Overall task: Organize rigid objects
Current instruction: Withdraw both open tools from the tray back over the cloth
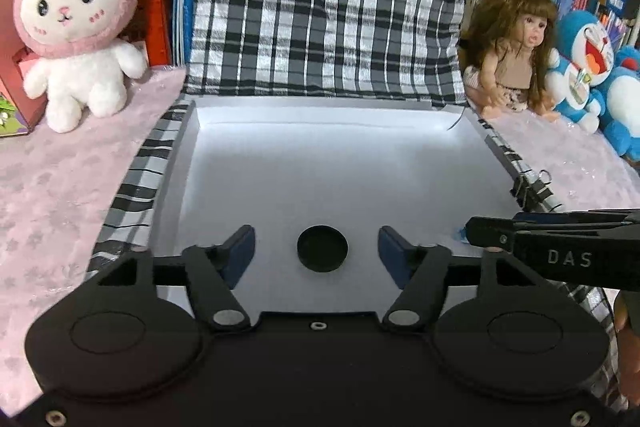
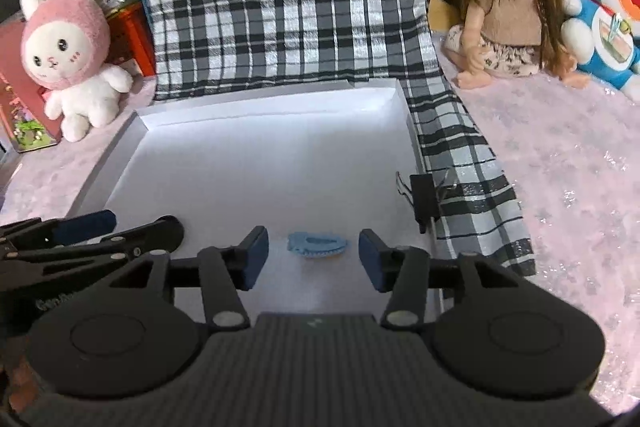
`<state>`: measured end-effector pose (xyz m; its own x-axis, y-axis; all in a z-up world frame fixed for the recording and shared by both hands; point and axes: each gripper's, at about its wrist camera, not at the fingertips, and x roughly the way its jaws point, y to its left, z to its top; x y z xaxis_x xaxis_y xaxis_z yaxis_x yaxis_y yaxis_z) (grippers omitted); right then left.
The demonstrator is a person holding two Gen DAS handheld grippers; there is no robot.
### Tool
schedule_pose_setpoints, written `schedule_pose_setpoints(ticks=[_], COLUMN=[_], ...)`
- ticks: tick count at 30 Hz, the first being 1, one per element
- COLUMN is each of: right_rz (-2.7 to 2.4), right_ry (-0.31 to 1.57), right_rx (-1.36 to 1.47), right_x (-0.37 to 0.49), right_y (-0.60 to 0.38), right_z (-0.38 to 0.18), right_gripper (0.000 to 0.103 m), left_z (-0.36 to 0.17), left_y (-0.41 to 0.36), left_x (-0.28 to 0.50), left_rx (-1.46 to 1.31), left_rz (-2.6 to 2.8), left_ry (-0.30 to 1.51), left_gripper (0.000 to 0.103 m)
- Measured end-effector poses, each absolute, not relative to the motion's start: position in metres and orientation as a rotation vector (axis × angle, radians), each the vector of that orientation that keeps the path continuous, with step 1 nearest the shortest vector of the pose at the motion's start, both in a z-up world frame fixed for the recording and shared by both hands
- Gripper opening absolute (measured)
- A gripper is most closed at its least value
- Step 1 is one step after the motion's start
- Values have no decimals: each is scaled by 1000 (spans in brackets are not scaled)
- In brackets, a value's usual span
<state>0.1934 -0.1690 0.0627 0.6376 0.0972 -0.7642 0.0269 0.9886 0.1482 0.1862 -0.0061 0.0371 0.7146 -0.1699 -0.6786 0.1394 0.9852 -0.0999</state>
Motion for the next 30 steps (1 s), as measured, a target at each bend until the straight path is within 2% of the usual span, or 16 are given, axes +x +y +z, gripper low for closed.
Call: schedule_pose_setpoints(ticks=[7,23,29,30], right_rz=[91,173,182,185], right_ry=[795,608,599,605], right_rx=[144,62,45,42], right_x=[151,47,19,16], right_y=[-173,-162,-154,-153], right_z=[73,73,60,57], right_gripper=[75,82,82,81], left_z=[45,26,14,13], left_y=[6,19,28,28], left_x=[139,27,-1,-3], left_rx=[-39,-23,-52,-57], left_rz=[-185,-144,-129,-130], left_ry=[684,580,584,587], left_gripper=[77,78,67,60])
